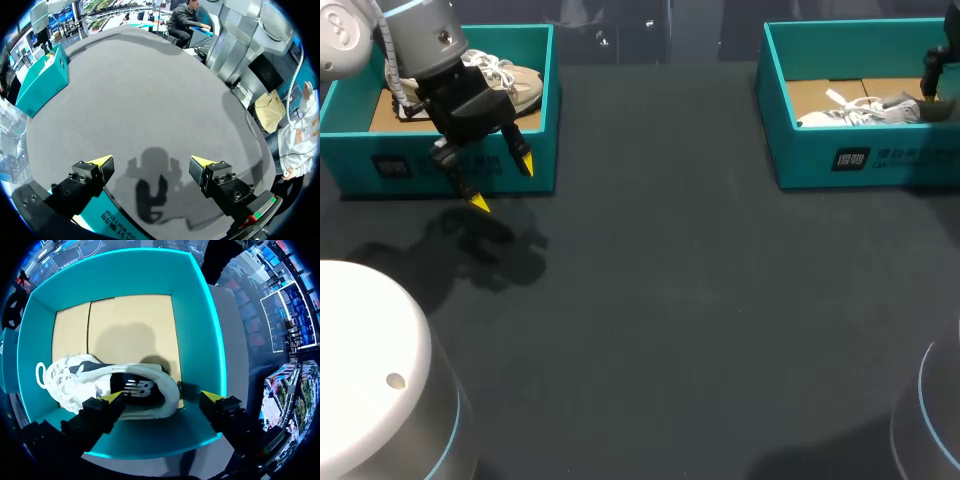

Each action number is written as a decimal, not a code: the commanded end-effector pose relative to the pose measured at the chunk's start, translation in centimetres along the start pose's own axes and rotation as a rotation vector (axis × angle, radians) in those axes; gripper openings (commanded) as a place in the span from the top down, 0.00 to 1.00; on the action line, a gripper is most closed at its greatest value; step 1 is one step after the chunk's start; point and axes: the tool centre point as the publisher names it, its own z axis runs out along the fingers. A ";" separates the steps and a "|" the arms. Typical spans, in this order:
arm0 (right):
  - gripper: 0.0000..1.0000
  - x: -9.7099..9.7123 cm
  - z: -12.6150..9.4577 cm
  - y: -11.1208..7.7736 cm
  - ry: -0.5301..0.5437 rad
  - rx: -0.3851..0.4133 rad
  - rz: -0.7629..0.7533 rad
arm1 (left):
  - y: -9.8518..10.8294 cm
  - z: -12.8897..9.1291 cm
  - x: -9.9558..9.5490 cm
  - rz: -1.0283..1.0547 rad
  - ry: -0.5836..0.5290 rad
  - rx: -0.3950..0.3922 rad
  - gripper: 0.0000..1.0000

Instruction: Take the shoe out of the shoebox, open the shoe tongue, remove and reinsert the insole, then place the shoe into the shoebox

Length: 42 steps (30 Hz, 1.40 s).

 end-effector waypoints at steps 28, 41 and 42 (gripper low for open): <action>0.00 4.0 -12.3 -6.6 0.060 -0.003 -0.011 | 0.0 -0.1 0.0 0.001 0.001 -0.002 0.00; 0.00 4.0 -12.3 -6.6 0.060 -0.003 -0.011 | 2.0 -2.9 -0.5 0.132 -0.024 -0.100 0.00; 0.00 4.0 -12.3 -6.6 0.060 -0.003 -0.011 | 2.5 -3.8 -0.7 0.156 -0.016 -0.111 0.00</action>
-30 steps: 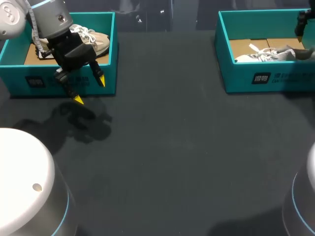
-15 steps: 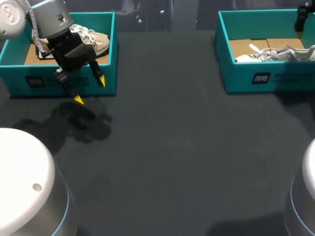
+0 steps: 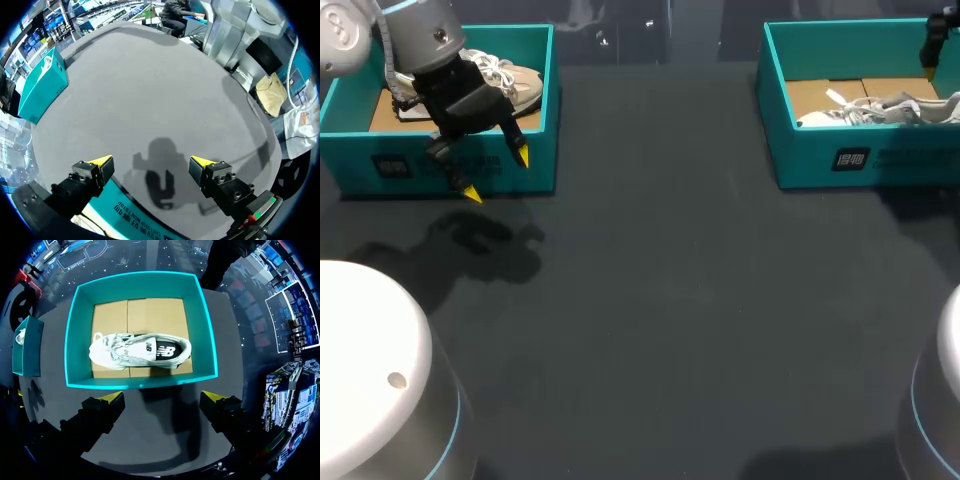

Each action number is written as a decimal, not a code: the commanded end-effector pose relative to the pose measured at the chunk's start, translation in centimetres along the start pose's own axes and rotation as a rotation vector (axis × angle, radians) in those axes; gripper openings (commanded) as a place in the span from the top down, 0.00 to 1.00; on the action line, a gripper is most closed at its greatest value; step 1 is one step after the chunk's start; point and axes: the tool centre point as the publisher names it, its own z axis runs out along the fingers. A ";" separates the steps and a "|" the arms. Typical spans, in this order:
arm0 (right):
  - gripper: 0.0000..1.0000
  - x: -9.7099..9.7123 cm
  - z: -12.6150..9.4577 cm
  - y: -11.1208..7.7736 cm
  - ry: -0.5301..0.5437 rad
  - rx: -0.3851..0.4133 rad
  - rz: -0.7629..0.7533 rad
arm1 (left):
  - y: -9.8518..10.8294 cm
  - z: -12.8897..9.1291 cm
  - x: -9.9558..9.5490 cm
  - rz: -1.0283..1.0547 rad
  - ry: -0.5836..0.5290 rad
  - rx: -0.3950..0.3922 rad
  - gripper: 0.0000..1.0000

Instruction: Take the shoe out of the shoebox, open the shoe tongue, remove and reinsert the insole, then place the shoe into the shoebox

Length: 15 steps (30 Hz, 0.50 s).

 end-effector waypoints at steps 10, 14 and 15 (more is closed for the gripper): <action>0.00 0.0 0.0 0.0 -0.001 0.000 0.000 | 7.0 -7.6 -1.4 0.183 0.108 -0.159 0.00; 0.00 0.0 0.0 0.0 -0.001 0.000 0.000 | 9.2 -9.6 -1.9 0.218 0.129 -0.198 0.00; 0.00 0.0 0.0 0.0 -0.001 0.000 0.000 | 9.8 -10.1 -2.0 0.223 0.137 -0.210 0.00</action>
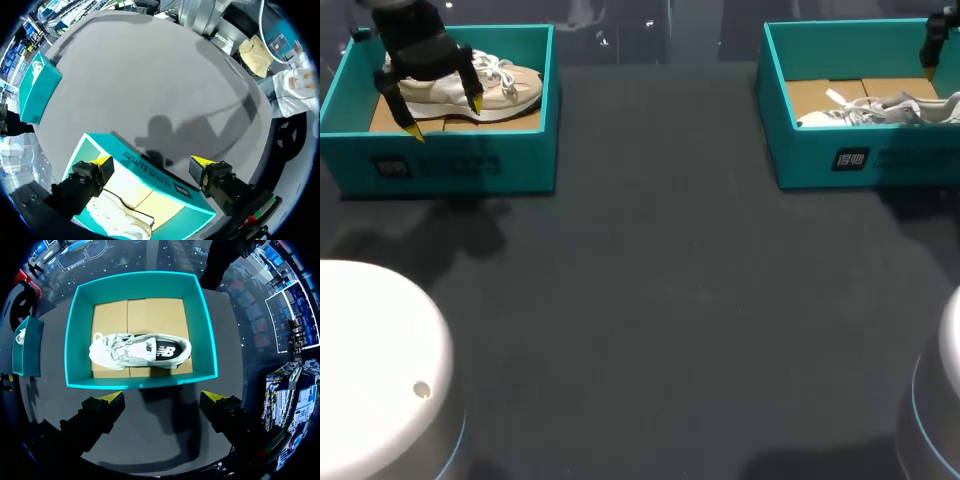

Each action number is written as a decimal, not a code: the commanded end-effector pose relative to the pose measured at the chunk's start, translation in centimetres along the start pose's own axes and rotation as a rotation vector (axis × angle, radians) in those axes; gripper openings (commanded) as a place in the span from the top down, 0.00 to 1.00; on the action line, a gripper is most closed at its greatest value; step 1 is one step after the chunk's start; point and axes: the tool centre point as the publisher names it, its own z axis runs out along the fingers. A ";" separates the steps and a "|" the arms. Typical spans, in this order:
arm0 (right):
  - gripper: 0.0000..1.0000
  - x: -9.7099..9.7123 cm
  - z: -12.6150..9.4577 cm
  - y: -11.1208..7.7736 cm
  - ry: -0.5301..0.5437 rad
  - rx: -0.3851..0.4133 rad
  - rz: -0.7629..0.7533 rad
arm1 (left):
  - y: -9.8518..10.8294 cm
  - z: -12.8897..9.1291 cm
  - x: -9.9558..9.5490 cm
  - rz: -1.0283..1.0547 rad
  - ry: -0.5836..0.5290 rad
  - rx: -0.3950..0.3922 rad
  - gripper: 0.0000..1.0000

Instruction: Take the shoe out of the shoebox, open the shoe tongue, remove and reinsert the insole, then place the shoe into the shoebox

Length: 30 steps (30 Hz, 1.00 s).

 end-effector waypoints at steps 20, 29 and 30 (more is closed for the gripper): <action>0.00 0.0 0.0 0.0 -0.001 -0.001 0.000 | 4.4 -0.9 0.2 0.185 0.128 -0.101 0.00; 0.00 0.0 0.0 0.0 -0.001 -0.001 0.000 | 11.4 -1.1 -0.2 0.247 0.129 -0.193 0.00; 0.00 0.0 0.0 0.0 -0.001 -0.001 0.000 | 12.3 -1.4 -0.5 0.243 0.129 -0.202 0.00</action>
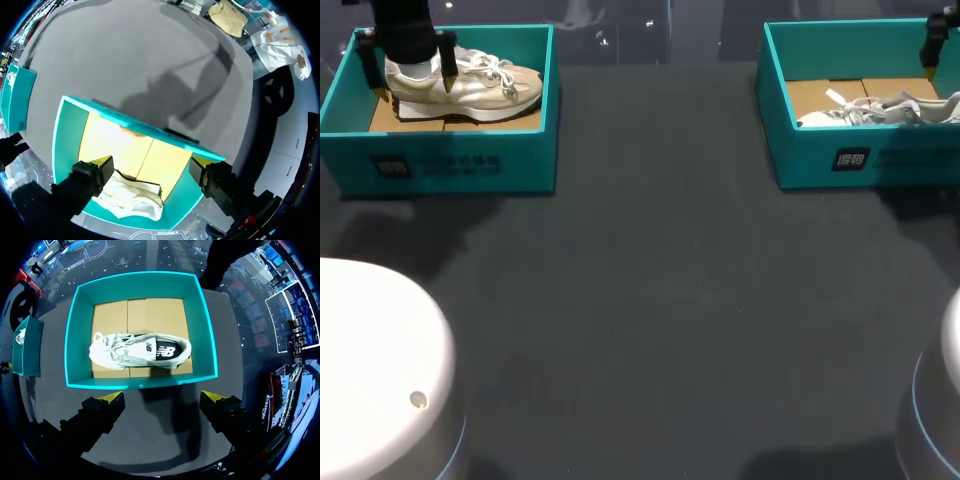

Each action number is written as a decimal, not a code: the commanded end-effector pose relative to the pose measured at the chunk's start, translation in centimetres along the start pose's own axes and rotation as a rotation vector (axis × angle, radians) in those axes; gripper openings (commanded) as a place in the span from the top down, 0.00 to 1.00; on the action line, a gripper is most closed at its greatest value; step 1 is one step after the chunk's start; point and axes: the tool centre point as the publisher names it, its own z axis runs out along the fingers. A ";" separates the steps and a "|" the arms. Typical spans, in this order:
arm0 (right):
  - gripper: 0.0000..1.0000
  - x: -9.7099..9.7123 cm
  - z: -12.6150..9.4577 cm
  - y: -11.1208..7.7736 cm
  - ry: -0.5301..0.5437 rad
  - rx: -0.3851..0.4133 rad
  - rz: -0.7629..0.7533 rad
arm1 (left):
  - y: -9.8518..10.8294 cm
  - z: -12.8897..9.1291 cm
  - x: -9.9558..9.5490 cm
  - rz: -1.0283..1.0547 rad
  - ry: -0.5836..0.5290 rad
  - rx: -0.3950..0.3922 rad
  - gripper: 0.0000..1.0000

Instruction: Take the shoe out of the shoebox, open the shoe tongue, remove and reinsert the insole, then place the shoe into the shoebox

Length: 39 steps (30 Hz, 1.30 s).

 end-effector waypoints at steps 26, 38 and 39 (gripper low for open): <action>0.00 0.0 0.0 -0.1 0.000 -0.001 0.000 | 13.3 0.5 -0.1 0.205 -0.136 0.004 0.00; 0.00 0.0 0.0 -0.1 0.000 -0.001 0.000 | 18.5 4.5 0.2 0.288 -0.129 -0.051 0.00; 0.00 0.0 0.0 -0.1 0.000 -0.001 0.000 | 18.8 4.8 0.2 0.281 -0.121 -0.060 0.00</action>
